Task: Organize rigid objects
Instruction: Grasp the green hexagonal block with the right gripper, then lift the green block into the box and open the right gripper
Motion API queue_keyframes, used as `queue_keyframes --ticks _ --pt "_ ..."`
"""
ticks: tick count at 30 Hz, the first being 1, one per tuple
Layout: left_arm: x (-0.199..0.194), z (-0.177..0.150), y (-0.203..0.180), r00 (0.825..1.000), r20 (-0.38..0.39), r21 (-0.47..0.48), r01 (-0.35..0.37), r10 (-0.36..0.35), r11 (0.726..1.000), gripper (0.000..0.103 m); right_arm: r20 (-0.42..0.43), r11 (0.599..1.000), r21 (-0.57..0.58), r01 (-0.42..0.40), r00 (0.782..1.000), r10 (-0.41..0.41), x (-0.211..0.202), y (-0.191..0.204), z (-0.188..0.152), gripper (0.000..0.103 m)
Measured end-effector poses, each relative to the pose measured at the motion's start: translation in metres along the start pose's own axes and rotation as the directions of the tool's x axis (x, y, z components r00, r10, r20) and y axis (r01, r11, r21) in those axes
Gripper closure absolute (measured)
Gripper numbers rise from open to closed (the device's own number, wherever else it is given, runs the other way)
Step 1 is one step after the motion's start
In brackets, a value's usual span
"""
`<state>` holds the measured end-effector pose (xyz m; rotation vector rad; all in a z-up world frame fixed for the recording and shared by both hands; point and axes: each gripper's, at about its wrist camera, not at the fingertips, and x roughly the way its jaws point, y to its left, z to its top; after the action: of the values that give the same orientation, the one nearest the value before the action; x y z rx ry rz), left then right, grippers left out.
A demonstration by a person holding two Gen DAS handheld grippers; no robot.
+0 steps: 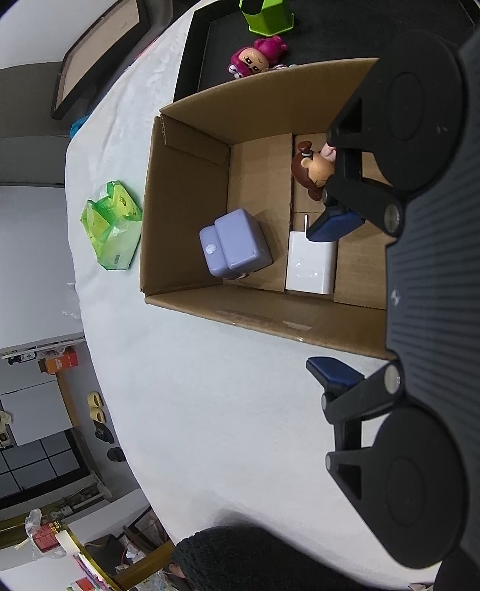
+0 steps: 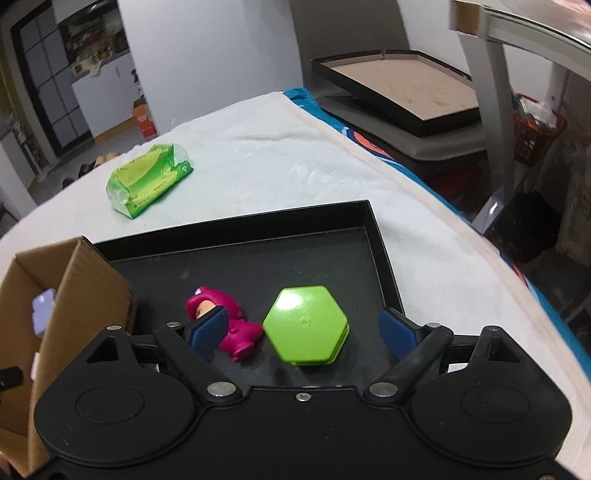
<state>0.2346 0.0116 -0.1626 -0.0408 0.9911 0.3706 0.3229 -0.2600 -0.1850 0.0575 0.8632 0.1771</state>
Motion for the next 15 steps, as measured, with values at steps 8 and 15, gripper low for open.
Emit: queue_keyframes --ticks 8,15 --pt "0.001 0.001 -0.005 1.000 -0.003 0.011 -0.013 0.013 1.000 0.036 -0.046 0.999 -0.028 -0.025 0.999 0.023 0.003 -0.002 -0.001 0.052" --pt "-0.002 -0.001 -0.001 1.000 0.002 0.004 -0.005 0.005 1.000 0.036 -0.039 0.999 -0.042 -0.026 0.999 0.025 -0.013 0.005 -0.004 0.052"
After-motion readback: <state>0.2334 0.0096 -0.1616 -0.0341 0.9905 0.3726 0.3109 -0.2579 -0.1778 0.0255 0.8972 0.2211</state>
